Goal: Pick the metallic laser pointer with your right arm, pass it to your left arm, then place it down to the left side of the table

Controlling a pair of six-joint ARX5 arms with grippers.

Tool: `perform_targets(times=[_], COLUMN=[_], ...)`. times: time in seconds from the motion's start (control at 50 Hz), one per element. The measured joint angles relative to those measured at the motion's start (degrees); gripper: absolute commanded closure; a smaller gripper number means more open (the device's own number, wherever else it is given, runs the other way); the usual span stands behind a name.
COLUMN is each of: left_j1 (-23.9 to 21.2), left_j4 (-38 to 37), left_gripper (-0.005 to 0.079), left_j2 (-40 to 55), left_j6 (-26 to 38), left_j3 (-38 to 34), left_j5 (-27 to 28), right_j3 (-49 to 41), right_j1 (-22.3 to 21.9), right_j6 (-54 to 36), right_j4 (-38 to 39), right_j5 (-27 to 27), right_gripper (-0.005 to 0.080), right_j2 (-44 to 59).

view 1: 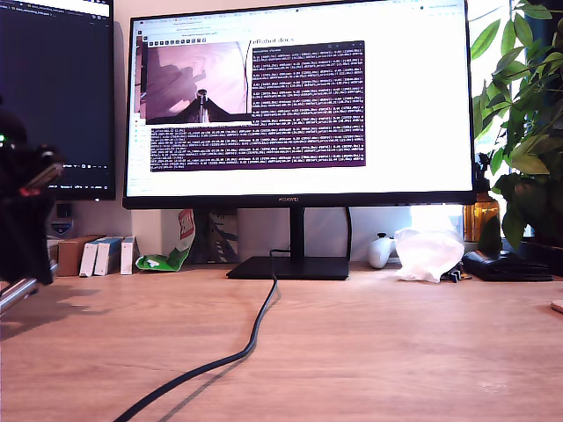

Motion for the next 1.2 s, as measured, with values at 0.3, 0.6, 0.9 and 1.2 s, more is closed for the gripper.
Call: perform_targets(times=[0.3,0.6,0.9,1.2], left_j1=[0.1,-0.1,-0.2,-0.2], left_j4=[1.2,3.1,2.2,-2.2], left_gripper=[0.0652,0.059,0.0486,0.0684], left_j2=[0.8,0.8,0.8,0.9], left_j6=[0.0,0.0,0.0,0.0], left_j3=[0.0,0.0,0.0,0.6], left_j5=[-3.8,-4.1,-4.1,1.9], right_j3=[0.0,0.0,0.0,0.0], right_j1=[0.0,0.0,0.0,0.0], right_j6=[0.0,0.0,0.0,0.6], right_j4=[0.0,0.0,0.0,0.1], right_j5=[0.0,-0.1,-0.1,-0.2], right_gripper=[0.0765,0.0765,0.0765,0.0765], right_j2=[0.0,0.0,0.0,0.0])
